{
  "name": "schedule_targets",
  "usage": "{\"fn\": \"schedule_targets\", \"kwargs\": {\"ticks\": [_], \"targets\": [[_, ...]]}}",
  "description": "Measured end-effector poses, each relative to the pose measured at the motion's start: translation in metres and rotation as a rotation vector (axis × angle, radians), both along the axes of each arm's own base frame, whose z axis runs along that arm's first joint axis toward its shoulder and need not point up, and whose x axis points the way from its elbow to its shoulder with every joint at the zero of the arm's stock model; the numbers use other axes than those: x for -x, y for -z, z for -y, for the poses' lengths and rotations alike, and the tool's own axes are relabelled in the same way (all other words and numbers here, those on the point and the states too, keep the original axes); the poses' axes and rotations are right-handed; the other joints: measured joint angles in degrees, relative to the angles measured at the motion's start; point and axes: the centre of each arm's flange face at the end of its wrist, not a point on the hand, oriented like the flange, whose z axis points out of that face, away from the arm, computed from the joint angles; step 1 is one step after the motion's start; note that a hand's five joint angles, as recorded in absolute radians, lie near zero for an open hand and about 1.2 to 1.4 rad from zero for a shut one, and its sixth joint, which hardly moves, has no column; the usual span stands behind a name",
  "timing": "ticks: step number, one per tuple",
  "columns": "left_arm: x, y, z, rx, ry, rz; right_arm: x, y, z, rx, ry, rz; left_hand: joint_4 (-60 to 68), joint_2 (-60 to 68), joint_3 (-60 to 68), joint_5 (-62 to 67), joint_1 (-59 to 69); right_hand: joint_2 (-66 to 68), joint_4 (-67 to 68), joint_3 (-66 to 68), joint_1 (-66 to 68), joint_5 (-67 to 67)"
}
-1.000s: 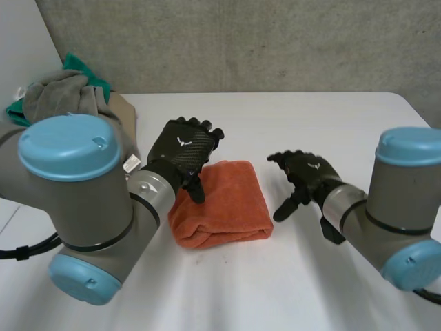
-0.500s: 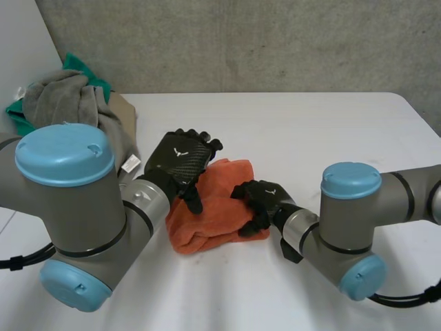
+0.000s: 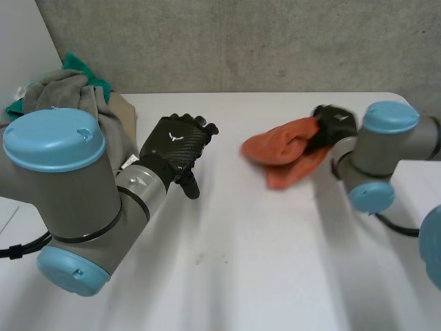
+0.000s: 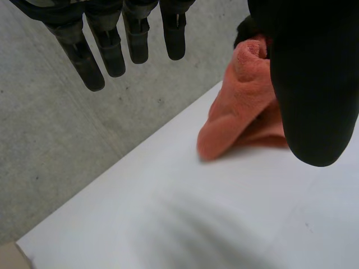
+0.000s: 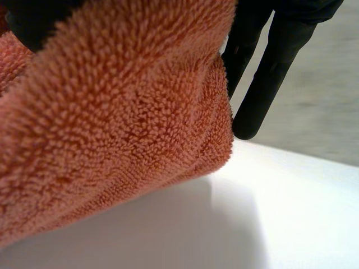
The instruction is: Fold the laundry.
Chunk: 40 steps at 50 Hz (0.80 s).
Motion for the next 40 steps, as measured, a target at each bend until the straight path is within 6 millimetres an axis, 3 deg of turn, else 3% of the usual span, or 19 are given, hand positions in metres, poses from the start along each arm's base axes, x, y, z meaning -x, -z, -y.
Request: {"fn": "schedule_targets", "kwargs": {"ticks": [3,5,6,9,14,17,22,28,29,30,32,34,40], "targets": [[0.001,-0.003,0.003,0.011,-0.001,-0.007,0.032,0.001,0.037,0.037,0.101,-0.01,0.0,0.0,0.0,0.0,0.0,0.0,0.01,0.49,0.0,0.18],[0.002,-0.004,0.004,0.015,-0.001,-0.01,0.045,0.002,0.05,0.051,0.138,-0.02,0.0,0.0,0.0,-0.01,0.0,0.07,0.02,0.61,0.0,0.18],[0.003,-0.006,0.005,0.019,-0.001,-0.012,0.063,0.003,0.065,0.07,0.184,-0.039,0.0,0.0,0.0,0.0,0.0,0.41,0.03,0.77,0.0,0.18],[0.005,-0.007,0.008,0.025,-0.001,-0.015,0.093,0.006,0.087,0.105,0.252,-0.078,0.0,0.0,0.0,0.0,0.0,0.41,0.03,0.78,0.0,0.18],[0.01,-0.002,0.013,0.024,0.002,-0.012,0.145,0.01,0.114,0.161,0.331,-0.169,0.0,0.0,0.0,0.0,0.0,0.42,0.03,0.78,0.0,0.19],[0.012,0.002,0.015,0.019,0.005,-0.007,0.164,0.01,0.121,0.178,0.341,-0.205,0.0,0.0,0.0,0.0,0.0,0.42,0.03,0.78,0.0,0.19],[0.017,0.009,0.018,0.009,0.008,0.002,0.186,0.009,0.127,0.19,0.342,-0.277,0.0,0.0,0.0,0.0,0.0,0.42,0.03,0.78,0.0,0.19],[0.02,0.013,0.02,0.004,0.012,0.004,0.196,0.01,0.128,0.194,0.348,-0.382,0.0,0.0,0.0,-0.02,0.0,0.41,-0.5,0.76,0.0,0.19],[0.022,0.014,0.021,0.005,0.015,0.002,0.2,0.012,0.128,0.194,0.361,-0.458,0.0,0.0,0.0,0.0,0.0,-20.14,-22.3,-19.65,-13.32,-19.55],[0.022,0.014,0.021,0.006,0.016,0.001,0.201,0.012,0.128,0.193,0.365,-0.477,0.0,0.0,0.0,0.0,0.0,-24.83,-27.95,-25.3,-17.77,-24.38],[0.025,0.012,0.02,0.009,0.022,-0.003,0.204,0.015,0.128,0.188,0.387,-0.545,0.0,0.0,0.0,-0.02,0.0,-45.67,-49.48,-46.45,-34.84,-46.4],[0.027,0.011,0.018,0.014,0.028,-0.006,0.207,0.018,0.128,0.184,0.406,-0.594,0.0,0.0,0.0,0.01,0.0,-50.0,-55.32,-51.95,-37.15,-51.45],[0.032,0.005,0.012,0.026,0.05,-0.016,0.223,0.021,0.131,0.189,0.483,-0.708,0.0,0.0,0.0,-0.02,0.0,-50.26,-56.33,-52.65,-37.15,-51.46]]}}
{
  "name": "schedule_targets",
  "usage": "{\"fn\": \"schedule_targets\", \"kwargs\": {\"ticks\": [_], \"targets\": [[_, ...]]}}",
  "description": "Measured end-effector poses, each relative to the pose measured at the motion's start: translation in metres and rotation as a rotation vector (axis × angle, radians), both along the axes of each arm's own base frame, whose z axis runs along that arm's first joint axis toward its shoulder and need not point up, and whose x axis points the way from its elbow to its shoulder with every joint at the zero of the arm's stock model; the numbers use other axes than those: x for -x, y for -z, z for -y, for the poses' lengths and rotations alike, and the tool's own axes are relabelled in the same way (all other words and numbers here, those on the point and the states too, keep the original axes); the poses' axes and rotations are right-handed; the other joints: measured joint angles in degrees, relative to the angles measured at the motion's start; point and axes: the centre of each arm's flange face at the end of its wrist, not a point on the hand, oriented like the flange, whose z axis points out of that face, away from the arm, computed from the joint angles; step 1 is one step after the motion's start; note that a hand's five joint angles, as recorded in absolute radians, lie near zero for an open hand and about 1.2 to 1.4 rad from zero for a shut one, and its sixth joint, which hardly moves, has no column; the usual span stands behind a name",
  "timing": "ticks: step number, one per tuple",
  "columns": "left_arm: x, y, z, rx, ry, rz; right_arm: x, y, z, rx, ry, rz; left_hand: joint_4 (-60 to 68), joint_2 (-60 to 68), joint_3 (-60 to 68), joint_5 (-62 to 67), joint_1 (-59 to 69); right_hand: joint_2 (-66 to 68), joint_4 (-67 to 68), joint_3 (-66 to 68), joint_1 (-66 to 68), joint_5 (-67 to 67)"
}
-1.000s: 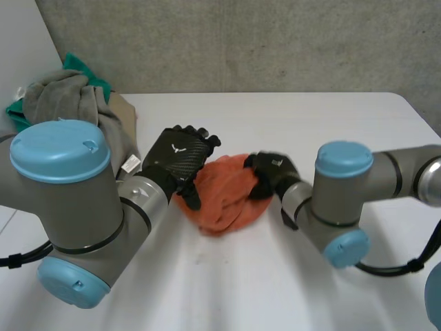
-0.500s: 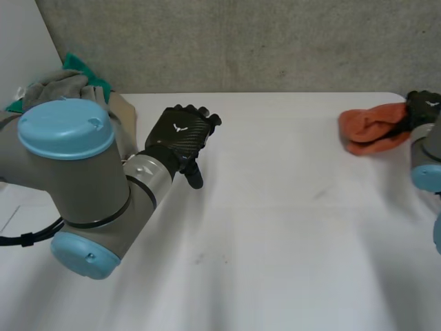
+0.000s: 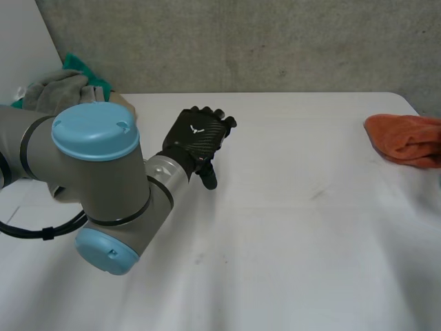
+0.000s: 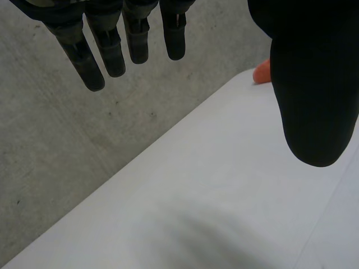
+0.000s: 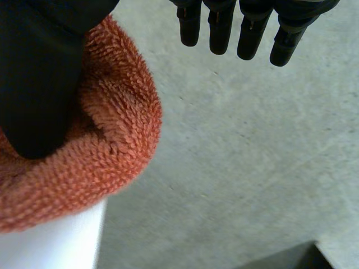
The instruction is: Fold the laundry.
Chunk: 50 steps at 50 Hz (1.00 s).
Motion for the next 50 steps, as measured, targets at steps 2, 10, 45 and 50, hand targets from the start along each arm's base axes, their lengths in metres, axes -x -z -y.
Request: {"fn": "schedule_targets", "kwargs": {"ticks": [2,10,45,50], "targets": [[0.001,-0.001,-0.001,0.003,0.005,-0.002,0.002,-0.001,0.0,0.007,0.012,-0.012,0.0,0.0,0.0,0.02,0.0,0.0,0.0,0.0,0.0,0.0],[0.001,-0.009,0.0,0.02,0.012,-0.017,-0.02,-0.046,-0.007,0.092,-0.025,-0.007,0.0,0.0,0.0,0.02,0.0,0.0,0.0,0.0,0.0,0.0],[-0.205,0.011,0.239,0.334,-0.274,0.191,-0.178,-0.074,-0.28,-0.46,-0.932,0.207,0.12,0.14,0.12,0.21,0.21,0.0,0.0,0.0,0.0,-0.12],[-0.218,0.051,0.265,0.324,-0.283,0.242,-0.17,-0.056,-0.287,-0.514,-0.87,0.104,4.36,4.27,3.51,4.99,4.0,0.0,0.0,0.0,0.0,-0.12]]}}
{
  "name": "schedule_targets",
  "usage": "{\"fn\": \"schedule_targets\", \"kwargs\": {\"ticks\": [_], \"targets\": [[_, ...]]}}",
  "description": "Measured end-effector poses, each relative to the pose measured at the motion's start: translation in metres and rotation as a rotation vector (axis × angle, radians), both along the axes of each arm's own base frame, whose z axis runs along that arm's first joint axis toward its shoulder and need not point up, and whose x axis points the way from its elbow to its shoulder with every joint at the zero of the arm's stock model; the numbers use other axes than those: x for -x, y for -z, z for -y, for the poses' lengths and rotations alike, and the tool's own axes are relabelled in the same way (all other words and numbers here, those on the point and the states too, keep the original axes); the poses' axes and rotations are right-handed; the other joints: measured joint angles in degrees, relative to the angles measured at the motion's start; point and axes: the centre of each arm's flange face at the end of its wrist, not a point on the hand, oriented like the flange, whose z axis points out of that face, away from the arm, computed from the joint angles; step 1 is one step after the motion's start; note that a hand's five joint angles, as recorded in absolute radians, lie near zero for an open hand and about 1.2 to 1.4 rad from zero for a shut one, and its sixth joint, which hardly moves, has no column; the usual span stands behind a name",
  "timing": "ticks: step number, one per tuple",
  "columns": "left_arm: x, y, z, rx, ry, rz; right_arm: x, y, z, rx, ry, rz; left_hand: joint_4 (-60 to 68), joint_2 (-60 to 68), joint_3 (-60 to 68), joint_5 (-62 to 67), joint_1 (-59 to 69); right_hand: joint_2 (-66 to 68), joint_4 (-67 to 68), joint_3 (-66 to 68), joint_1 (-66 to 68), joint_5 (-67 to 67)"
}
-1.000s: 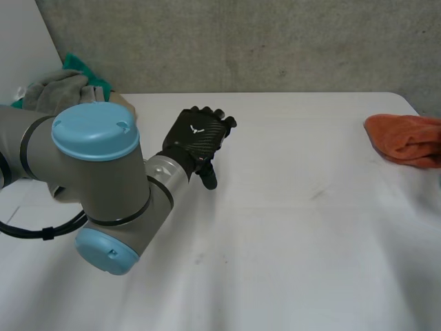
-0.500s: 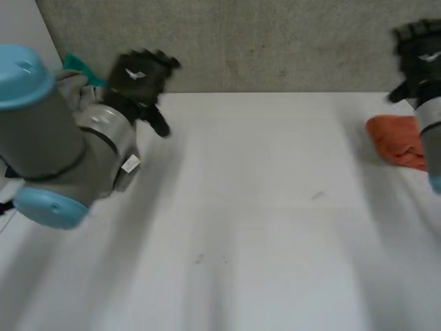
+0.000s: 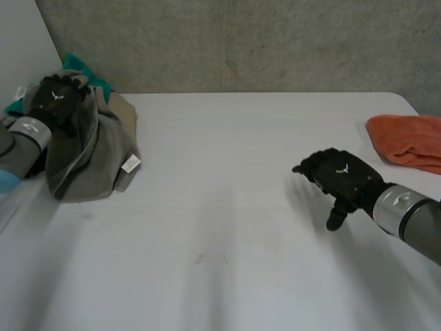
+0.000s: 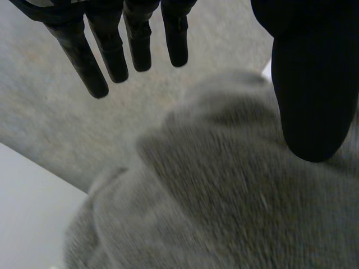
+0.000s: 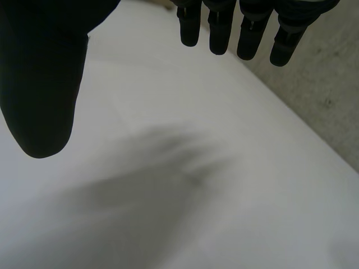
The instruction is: Fold the laundry.
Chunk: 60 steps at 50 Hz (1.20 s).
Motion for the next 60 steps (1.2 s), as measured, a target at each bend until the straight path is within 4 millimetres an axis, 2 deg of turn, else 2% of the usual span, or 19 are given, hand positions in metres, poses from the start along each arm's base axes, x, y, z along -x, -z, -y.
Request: {"fn": "schedule_targets", "kwargs": {"ticks": [3,8,10,12,13,19,21,23,26,30,32,33,36,41,43,45,48,52,60], "targets": [[-0.002,0.015,0.008,-0.008,-0.005,0.006,0.003,0.007,-0.003,-0.005,0.01,-0.028,3.3,3.21,3.29,3.27,3.47,0.0,0.0,0.0,0.0,0.0],[-0.002,0.036,0.017,-0.032,-0.006,0.003,0.005,0.013,-0.006,-0.014,0.021,-0.034,21.58,21.95,21.63,20.98,22.31,0.0,0.0,0.0,0.0,0.0],[0.0,0.04,0.018,-0.035,-0.003,0.001,0.006,0.014,-0.007,-0.012,0.025,-0.031,30.2,29.97,29.71,29.05,29.42,0.0,0.0,0.0,0.0,0.0],[0.003,0.041,0.018,-0.036,-0.001,-0.001,0.007,0.013,-0.006,-0.008,0.028,-0.028,30.2,29.97,29.71,29.05,29.42,0.0,0.0,0.0,0.0,0.0],[0.005,0.04,0.018,-0.034,0.0,-0.001,0.007,0.013,-0.006,-0.005,0.029,-0.027,47.14,46.59,45.02,43.88,42.52,0.0,0.0,0.0,0.0,0.0],[0.023,0.02,0.011,0.009,-0.008,-0.01,0.008,0.006,-0.005,0.021,0.038,-0.021,49.87,48.59,47.25,44.13,42.52,0.0,0.0,0.0,0.0,0.0],[0.034,0.004,0.003,0.029,-0.009,-0.031,0.008,0.001,-0.004,0.039,0.044,-0.017,49.88,48.61,47.25,44.13,42.52,0.0,0.0,0.0,0.0,0.0],[0.045,-0.014,-0.009,0.042,0.002,-0.065,0.009,-0.003,-0.004,0.055,0.052,-0.013,49.89,48.68,47.25,44.13,42.53,0.0,0.0,0.0,0.0,0.0],[0.072,-0.051,-0.043,0.047,0.061,-0.17,0.01,-0.014,-0.001,0.087,0.082,0.005,50.28,49.14,48.17,44.13,42.55,0.0,0.0,0.0,0.0,0.0],[0.101,-0.079,-0.085,0.02,0.15,-0.29,0.014,-0.024,0.003,0.116,0.127,0.034,50.48,49.45,48.71,44.13,42.58,0.0,0.0,0.0,0.0,0.0],[0.129,-0.093,-0.128,-0.031,0.244,-0.387,0.018,-0.034,0.008,0.14,0.174,0.063,50.66,49.71,49.2,44.13,42.58,0.0,0.0,0.0,0.0,0.0],[0.134,-0.095,-0.137,-0.044,0.265,-0.404,0.019,-0.035,0.009,0.143,0.18,0.067,50.66,49.71,49.2,44.13,42.58,0.0,0.0,0.0,0.0,0.0],[0.165,-0.093,-0.187,-0.133,0.374,-0.464,0.025,-0.042,0.014,0.16,0.225,0.093,50.72,49.89,49.49,44.13,42.59,0.0,0.0,0.0,0.0,0.0],[0.208,-0.064,-0.257,-0.291,0.523,-0.457,0.03,-0.046,0.018,0.167,0.252,0.106,48.45,48.18,48.1,44.06,42.45,0.0,0.0,0.0,0.0,0.0],[0.219,-0.054,-0.276,-0.332,0.562,-0.439,0.03,-0.046,0.018,0.168,0.255,0.106,38.49,37.41,38.63,37.38,35.5,0.0,0.0,0.0,0.0,0.0],[0.233,-0.038,-0.301,-0.384,0.614,-0.406,0.031,-0.046,0.019,0.168,0.256,0.105,14.74,13.52,15.43,14.09,9.19,0.0,0.0,0.0,0.0,0.0],[0.243,-0.027,-0.318,-0.412,0.646,-0.373,0.03,-0.046,0.02,0.167,0.254,0.102,-0.83,-0.77,0.09,-1.32,-2.76,0.0,0.0,0.0,0.0,0.0],[0.243,-0.026,-0.323,-0.413,0.636,-0.352,0.029,-0.047,0.021,0.169,0.25,0.101,-2.22,-2.01,-1.62,-2.99,-2.79,0.0,0.0,0.0,0.0,0.0],[0.205,-0.053,-0.306,-0.417,0.458,-0.352,0.027,-0.057,0.02,0.145,0.241,0.091,-2.22,-2.01,-1.62,-2.99,-2.79,0.0,0.0,0.0,0.0,0.0]]}}
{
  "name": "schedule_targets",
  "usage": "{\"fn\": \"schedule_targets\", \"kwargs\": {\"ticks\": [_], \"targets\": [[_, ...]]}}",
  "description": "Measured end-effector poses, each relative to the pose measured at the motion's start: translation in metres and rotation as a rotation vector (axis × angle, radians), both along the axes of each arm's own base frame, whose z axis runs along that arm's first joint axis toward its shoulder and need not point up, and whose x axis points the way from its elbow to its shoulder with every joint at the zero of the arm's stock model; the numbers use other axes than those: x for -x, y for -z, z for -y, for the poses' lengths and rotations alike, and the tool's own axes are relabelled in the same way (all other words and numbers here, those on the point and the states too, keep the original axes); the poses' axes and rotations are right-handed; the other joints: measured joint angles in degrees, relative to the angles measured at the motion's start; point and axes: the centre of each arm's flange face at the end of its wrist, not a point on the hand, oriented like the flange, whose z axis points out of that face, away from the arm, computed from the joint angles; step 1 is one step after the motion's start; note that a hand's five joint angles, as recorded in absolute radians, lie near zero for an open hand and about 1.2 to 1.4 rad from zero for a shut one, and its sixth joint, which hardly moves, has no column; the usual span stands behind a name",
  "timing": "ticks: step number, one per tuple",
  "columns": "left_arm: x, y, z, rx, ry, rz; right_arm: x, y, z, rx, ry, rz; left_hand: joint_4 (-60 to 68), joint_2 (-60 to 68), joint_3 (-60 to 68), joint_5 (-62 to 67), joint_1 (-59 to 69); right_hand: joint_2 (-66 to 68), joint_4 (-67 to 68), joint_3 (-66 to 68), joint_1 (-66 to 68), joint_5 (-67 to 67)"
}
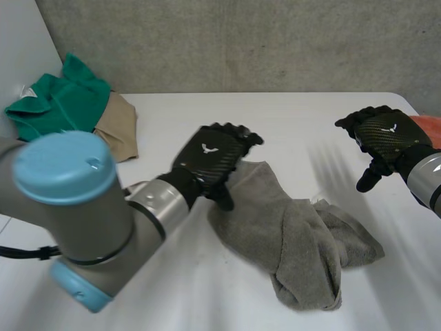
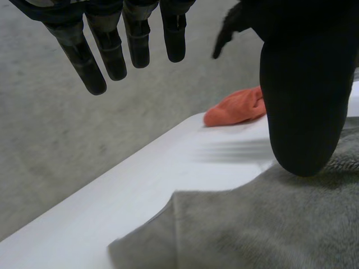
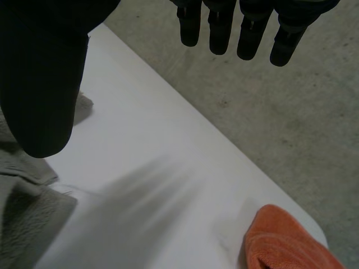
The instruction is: Fold the laundry.
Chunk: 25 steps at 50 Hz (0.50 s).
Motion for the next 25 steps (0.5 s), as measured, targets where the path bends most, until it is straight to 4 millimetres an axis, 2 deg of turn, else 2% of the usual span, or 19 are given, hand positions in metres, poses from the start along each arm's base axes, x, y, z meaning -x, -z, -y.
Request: {"fn": "schedule_targets", "kwargs": {"ticks": [4,8,15,22,23,24,25], "targets": [[-0.011,-0.007,-0.004,-0.02,-0.028,0.014,0.0,-0.004,-0.004,-0.049,-0.008,-0.015,0.0,0.0,0.0,0.0,0.0,0.0,0.0,0.0,0.0,0.0],[-0.007,0.0,-0.023,-0.047,0.009,0.039,-0.002,0.003,-0.011,-0.155,-0.033,-0.074,0.0,0.0,0.0,0.04,0.01,0.0,0.0,0.0,0.0,0.0],[0.022,0.042,-0.056,-0.094,0.125,0.135,-0.008,0.037,-0.025,-0.309,-0.132,-0.261,0.0,0.0,0.0,0.07,0.03,0.0,0.0,0.0,0.0,0.0],[0.043,0.08,-0.059,-0.041,0.151,0.258,-0.009,0.065,-0.027,-0.318,-0.164,-0.327,7.4,7.19,6.95,8.14,8.32,0.0,0.0,0.0,0.0,0.0],[0.046,0.084,-0.059,-0.026,0.15,0.275,-0.009,0.069,-0.026,-0.313,-0.163,-0.328,8.28,8.71,8.48,9.0,9.54,6.49,6.5,6.55,6.12,5.49],[0.048,0.086,-0.058,-0.017,0.149,0.284,-0.009,0.071,-0.025,-0.31,-0.161,-0.327,21.18,22.02,20.54,21.65,23.79,11.0,10.91,10.99,10.59,11.02],[0.05,0.088,-0.057,0.001,0.147,0.297,-0.01,0.075,-0.023,-0.299,-0.158,-0.323,21.18,22.02,20.54,21.65,23.79,25.7,24.97,25.22,25.2,25.08]]}}
